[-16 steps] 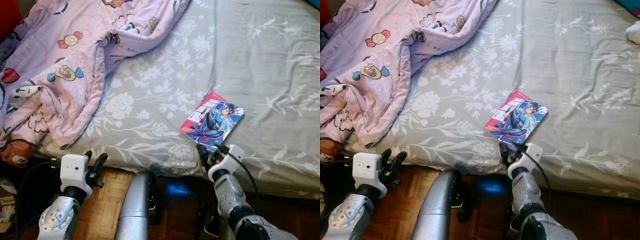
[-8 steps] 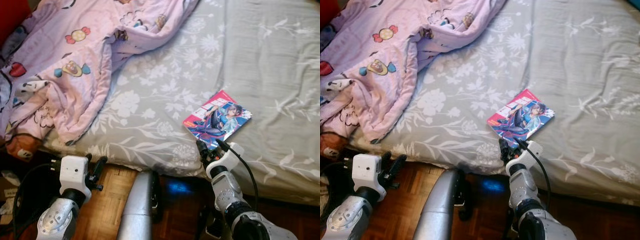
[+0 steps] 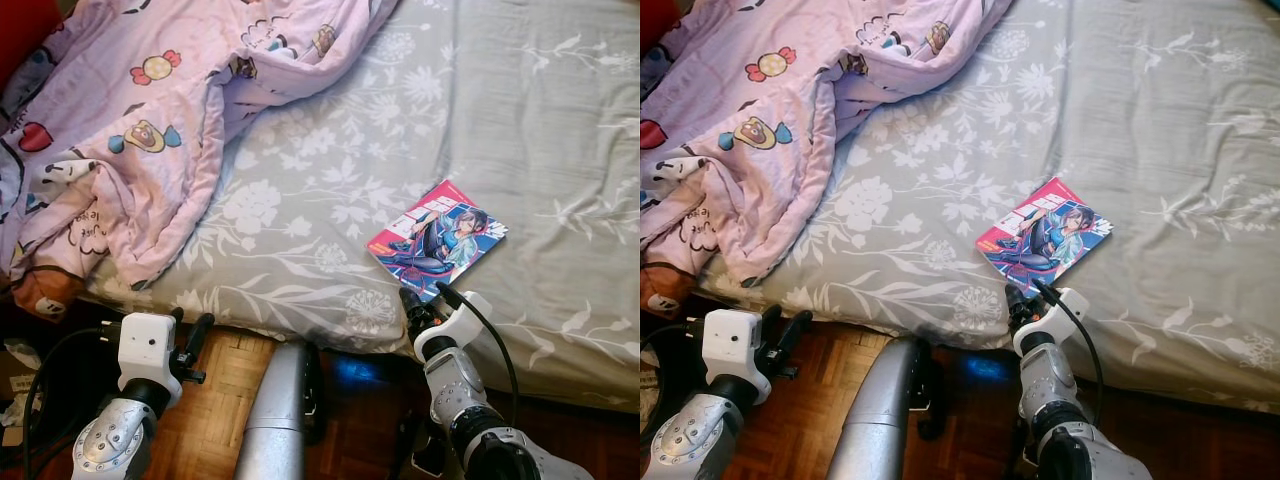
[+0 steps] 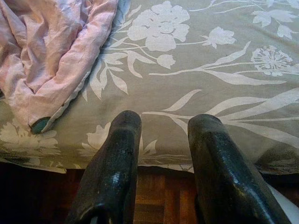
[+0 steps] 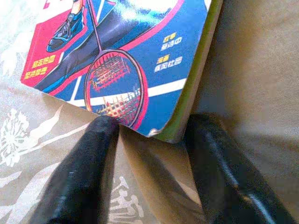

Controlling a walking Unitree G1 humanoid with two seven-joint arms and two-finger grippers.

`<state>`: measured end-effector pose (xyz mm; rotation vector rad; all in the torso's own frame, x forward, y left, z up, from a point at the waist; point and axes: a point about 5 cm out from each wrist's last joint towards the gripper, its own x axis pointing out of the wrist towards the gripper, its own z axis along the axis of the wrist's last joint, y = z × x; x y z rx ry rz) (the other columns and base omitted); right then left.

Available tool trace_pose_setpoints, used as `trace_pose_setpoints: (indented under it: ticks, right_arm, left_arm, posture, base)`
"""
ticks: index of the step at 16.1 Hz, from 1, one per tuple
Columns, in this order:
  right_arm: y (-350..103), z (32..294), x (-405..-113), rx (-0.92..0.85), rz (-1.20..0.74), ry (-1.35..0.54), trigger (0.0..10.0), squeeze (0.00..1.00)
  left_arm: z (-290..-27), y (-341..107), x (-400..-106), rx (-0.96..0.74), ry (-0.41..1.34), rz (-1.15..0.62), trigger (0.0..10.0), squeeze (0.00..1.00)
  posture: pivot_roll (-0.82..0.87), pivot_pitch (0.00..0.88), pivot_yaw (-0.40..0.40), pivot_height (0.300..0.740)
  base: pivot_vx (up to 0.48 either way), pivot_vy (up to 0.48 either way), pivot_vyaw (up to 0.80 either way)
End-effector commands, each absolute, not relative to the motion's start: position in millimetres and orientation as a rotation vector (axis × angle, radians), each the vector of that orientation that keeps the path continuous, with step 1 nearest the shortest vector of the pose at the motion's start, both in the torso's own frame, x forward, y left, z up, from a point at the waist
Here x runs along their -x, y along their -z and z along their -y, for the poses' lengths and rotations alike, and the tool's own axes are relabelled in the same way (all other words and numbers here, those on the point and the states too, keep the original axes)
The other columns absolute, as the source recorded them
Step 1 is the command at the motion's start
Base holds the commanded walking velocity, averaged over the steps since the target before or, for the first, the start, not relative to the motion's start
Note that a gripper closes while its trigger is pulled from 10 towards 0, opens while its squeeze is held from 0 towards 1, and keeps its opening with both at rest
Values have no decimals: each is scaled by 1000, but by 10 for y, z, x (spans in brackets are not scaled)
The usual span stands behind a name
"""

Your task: Clean up the room

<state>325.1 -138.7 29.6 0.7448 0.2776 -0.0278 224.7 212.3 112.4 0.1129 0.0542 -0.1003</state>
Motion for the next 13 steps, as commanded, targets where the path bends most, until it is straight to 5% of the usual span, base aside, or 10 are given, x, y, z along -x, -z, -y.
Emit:
trace_pose_setpoints:
  ticks: [1,13]
  right_arm:
    - [-168,1351,-3147,-779,-322,54,0,0]
    - [-308,1545,-3196,-787,-142,133,0,0]
  left_arm:
    - [-2172,-1053,-2172,-119,87,-103,10000,0]
    - [-2152,-960,-2193,-140,114,-123,10000,0]
  posture:
    - [413,510,156,626]
    - [371,448,151,626]
  base:
    - [0,0,0]
    - [0,0,0]
